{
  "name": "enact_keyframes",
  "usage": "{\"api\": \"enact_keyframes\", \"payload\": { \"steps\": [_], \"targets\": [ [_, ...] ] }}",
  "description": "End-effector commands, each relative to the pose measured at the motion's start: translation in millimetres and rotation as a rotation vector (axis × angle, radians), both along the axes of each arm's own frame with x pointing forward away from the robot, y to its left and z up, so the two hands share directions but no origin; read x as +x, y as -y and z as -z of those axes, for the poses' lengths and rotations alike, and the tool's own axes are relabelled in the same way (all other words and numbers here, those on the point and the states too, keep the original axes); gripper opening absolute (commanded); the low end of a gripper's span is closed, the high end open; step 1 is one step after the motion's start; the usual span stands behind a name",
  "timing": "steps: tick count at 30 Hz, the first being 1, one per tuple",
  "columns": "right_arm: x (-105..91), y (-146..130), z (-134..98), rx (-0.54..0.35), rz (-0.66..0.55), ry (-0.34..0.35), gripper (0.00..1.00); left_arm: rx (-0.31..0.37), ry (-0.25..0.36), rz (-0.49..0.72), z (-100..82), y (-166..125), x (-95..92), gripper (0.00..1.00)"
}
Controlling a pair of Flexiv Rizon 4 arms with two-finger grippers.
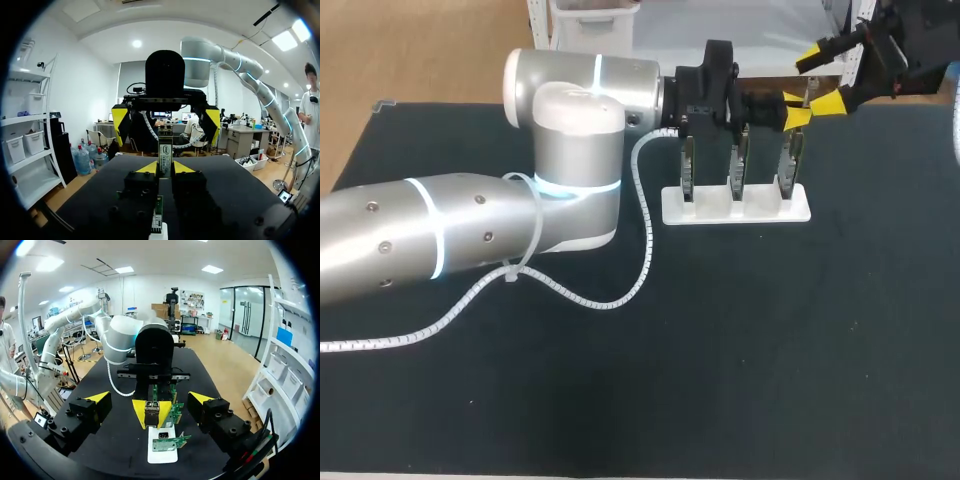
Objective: Pick up the optical module with the left hand, and insert it into the network port with the right hand.
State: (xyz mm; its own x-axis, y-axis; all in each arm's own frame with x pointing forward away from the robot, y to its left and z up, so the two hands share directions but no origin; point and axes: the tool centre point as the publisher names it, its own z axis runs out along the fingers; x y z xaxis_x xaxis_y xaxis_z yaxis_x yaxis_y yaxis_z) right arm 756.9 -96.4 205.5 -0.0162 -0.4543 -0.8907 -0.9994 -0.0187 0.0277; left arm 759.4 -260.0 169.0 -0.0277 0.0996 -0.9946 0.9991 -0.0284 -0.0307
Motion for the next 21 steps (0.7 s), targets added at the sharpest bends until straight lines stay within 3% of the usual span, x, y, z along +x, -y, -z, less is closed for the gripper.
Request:
{"api": "enact_keyframes", "payload": {
  "steps": [1, 21],
  "targets": [
    [-3.4, -4.2, -1.6, -0.021, 0.007, 0.007, 1.0, -0.003, 0.002, -0.001, 0.8, -0.1, 0.0, 0.0],
    [-9.3, 4.7, -1.9, -0.008, 0.044, 0.0, 1.0, -0.003, 0.002, -0.001, 0.8, -0.1, 0.0, 0.0]
  ]
}}
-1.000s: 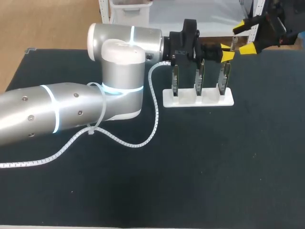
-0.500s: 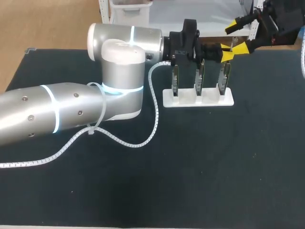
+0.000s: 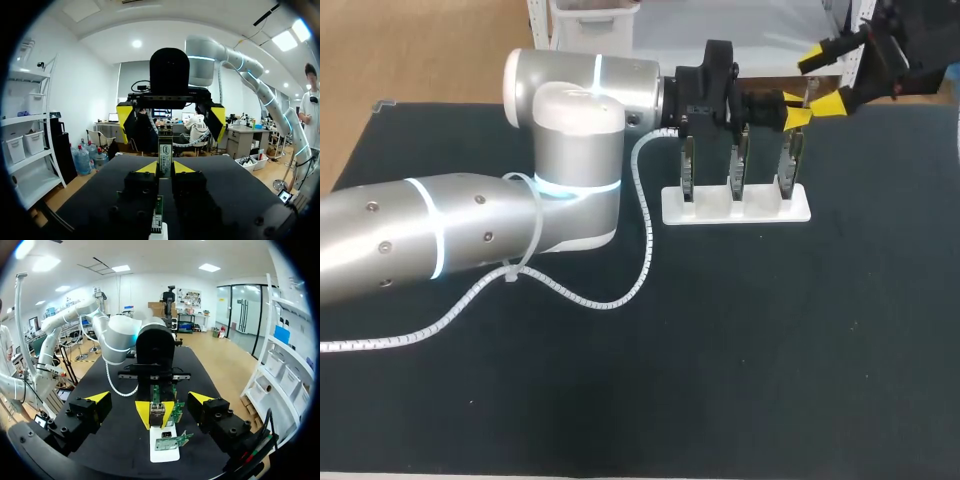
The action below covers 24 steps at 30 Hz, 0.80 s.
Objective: Pick up the optical module with the left hand, and insert it into the network port with the right hand.
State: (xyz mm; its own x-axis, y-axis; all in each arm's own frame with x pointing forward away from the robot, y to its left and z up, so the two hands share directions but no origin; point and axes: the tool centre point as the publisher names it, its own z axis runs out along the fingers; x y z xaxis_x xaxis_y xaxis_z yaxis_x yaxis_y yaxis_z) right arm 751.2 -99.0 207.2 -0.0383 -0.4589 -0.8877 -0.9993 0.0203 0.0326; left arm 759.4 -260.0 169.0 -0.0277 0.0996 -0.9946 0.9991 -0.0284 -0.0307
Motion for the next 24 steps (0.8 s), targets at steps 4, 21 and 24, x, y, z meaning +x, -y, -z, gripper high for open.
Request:
{"api": "enact_keyframes", "payload": {
  "steps": [4, 21, 24],
  "targets": [
    [-3.2, 4.0, 0.5, -0.004, 0.002, 0.003, 1.0, -0.003, 0.002, -0.001, 0.8, -0.1, 0.0, 0.0],
    [-1.0, 2.9, 1.0, 0.0, -0.011, 0.007, 0.0, -0.003, 0.002, -0.001, 0.8, -0.1, 0.0, 0.0],
    [-1.0, 1.9, 0.7, 0.0, -0.012, 0.008, 0.0, -0.003, 0.002, -0.001, 0.8, -0.1, 0.0, 0.0]
  ]
}}
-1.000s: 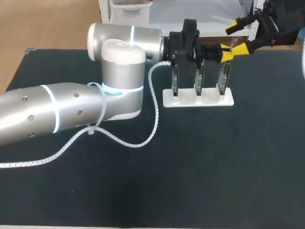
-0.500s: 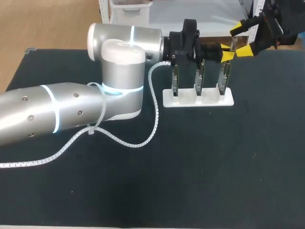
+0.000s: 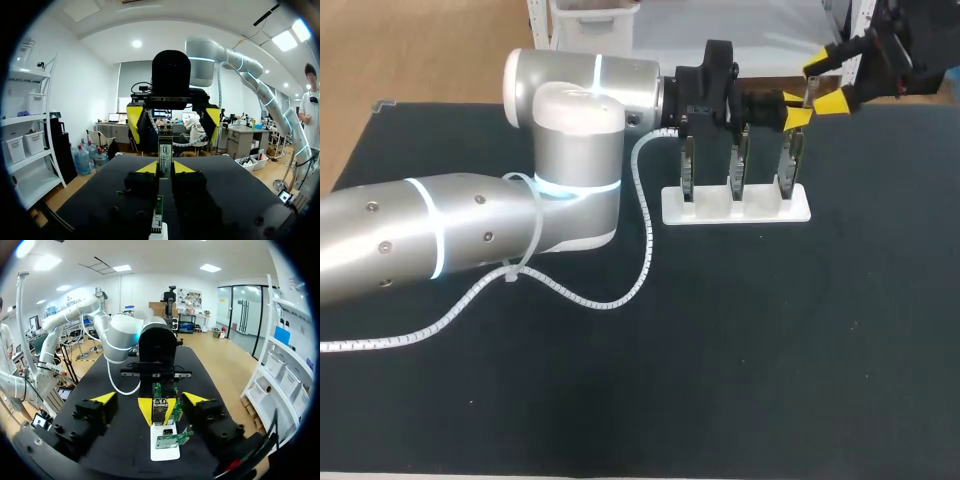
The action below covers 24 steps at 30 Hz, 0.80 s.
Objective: Pick up the optical module with the left hand, and insert it into the network port with the right hand.
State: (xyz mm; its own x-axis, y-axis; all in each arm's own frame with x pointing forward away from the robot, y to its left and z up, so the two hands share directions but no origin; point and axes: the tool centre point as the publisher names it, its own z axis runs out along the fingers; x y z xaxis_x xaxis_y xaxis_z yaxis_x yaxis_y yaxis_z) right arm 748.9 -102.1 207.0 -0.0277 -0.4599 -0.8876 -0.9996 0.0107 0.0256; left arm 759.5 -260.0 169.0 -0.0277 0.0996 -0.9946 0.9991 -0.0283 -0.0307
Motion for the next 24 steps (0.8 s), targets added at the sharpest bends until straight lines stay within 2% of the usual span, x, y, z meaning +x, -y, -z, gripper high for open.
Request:
{"api": "enact_keyframes", "payload": {
  "steps": [1, 21, 22, 23, 24],
  "targets": [
    [1.3, -1.4, 0.5, 0.001, -0.003, 0.001, 0.0, -0.003, 0.002, -0.001, 0.8, -0.1, 0.0, 0.0],
    [0.2, -5.3, 0.2, 0.0, -0.008, 0.007, 0.0, -0.003, 0.002, -0.001, 0.8, -0.1, 0.0, 0.0],
    [0.2, -5.3, 0.2, 0.0, -0.008, 0.007, 0.0, -0.003, 0.002, -0.001, 0.8, -0.1, 0.0, 0.35],
    [0.1, -5.4, 0.2, 0.001, -0.008, 0.006, 0.0, -0.003, 0.002, -0.001, 0.8, -0.1, 0.0, 1.0],
    [0.0, -5.5, 0.1, 0.001, -0.008, 0.007, 0.0, -0.003, 0.002, -0.001, 0.8, -0.1, 0.0, 1.0]
  ]
}}
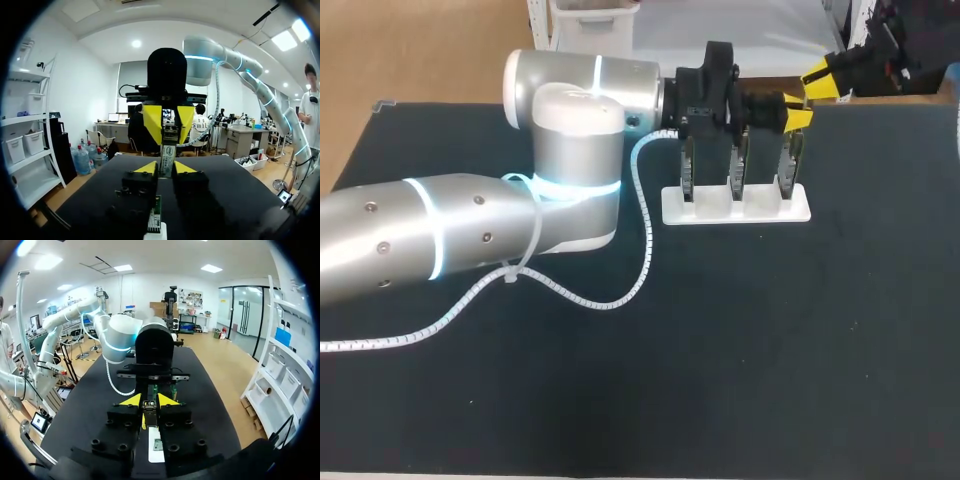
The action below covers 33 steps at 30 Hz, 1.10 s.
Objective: Pick up the optical module with the left hand, and insert it into the network port with the right hand.
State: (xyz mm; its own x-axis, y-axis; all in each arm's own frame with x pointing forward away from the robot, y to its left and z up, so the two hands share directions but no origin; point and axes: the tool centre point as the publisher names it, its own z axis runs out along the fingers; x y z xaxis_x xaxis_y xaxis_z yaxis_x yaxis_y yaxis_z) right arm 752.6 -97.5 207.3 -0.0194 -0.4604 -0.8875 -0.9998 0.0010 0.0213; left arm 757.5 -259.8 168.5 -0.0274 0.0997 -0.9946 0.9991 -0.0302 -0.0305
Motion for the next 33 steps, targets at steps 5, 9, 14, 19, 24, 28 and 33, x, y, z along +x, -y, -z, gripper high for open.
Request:
{"api": "enact_keyframes", "payload": {
  "steps": [5, 9, 14, 19, 24, 28, 33],
  "targets": [
    [-4.0, -1, 0, 0.001, 0.0, 0.004, 0.0, -0.003, 0.001, -0.003, 0.3, 0, 1.9, 1.0],
    [-4.7, -1, 0, 0.002, 0.002, 0.006, 0.0, 0.008, 0.025, 0.023, -1.6, -1, 0.1, 1.0],
    [-5.1, 0, -1, 0.003, 0.004, 0.012, 0.0, 0.104, -0.014, 0.002, -0.8, -2, 1.9, 1.0],
    [-4.8, 1, -2, 0.005, 0.005, 0.018, 0.0, 0.184, 0.02, -0.013, -0.5, -8, 0.7, 1.0],
    [-5.0, 2, -2, 0.003, 0.001, 0.019, 0.0, 0.29, 0.01, -0.028, 3.0, -14, 1.6, 1.0],
    [-5.0, 3, -3, 0.005, 0.0, 0.022, 0.0, 0.373, -0.008, -0.036, 8.7, -17, 4.6, 1.0],
    [-5.1, 4, -3, 0.009, 0.001, 0.024, 0.0, 0.436, 0.022, -0.037, 9.6, -18, 5.5, 1.0]
  ]
}}
